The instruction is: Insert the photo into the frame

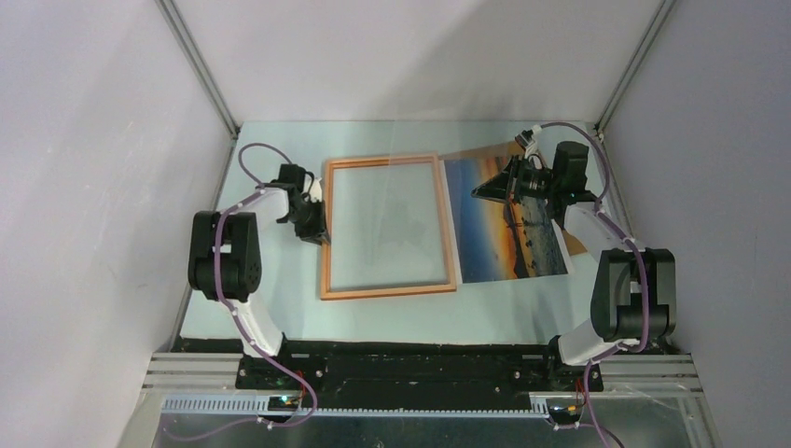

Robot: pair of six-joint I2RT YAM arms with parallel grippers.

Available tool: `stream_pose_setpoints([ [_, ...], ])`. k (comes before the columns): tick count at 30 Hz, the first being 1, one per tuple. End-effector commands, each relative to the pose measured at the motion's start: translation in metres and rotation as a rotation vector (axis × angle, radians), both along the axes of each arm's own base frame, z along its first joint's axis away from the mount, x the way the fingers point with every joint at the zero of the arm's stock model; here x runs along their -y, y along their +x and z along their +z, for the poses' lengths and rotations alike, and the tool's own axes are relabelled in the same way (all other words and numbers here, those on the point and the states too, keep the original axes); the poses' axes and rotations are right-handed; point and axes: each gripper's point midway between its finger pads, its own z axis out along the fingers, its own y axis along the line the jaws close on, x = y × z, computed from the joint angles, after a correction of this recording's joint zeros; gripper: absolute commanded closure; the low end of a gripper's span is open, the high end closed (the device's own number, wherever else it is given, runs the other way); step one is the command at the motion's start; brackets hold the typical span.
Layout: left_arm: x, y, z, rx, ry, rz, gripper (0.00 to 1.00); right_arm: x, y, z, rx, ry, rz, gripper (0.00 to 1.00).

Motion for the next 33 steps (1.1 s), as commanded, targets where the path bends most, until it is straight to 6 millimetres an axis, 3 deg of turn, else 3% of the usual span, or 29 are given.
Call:
stream_pose_setpoints([
  [1,0.038,-0.017,0.007,-0.026,-0.107,-0.065,1.0,-0.005,0.007,0.014,0.071,0.0,0.019,1.0],
  [12,0.053,-0.027,0.006,-0.048,-0.189,-0.092,1.0,-0.024,0.013,-0.013,-0.026,0.037,0.078,1.0],
  [24,0.056,-0.03,0.016,-0.023,-0.237,-0.128,0.6,-0.05,0.017,-0.029,-0.15,0.126,0.135,1.0],
  [28,0.05,-0.025,0.025,0.012,-0.242,-0.118,0.41,-0.052,0.022,-0.037,-0.171,0.144,0.134,1.0],
  [33,0.047,-0.023,0.034,0.046,-0.246,-0.122,0.3,-0.055,0.026,-0.046,-0.204,0.164,0.135,1.0],
])
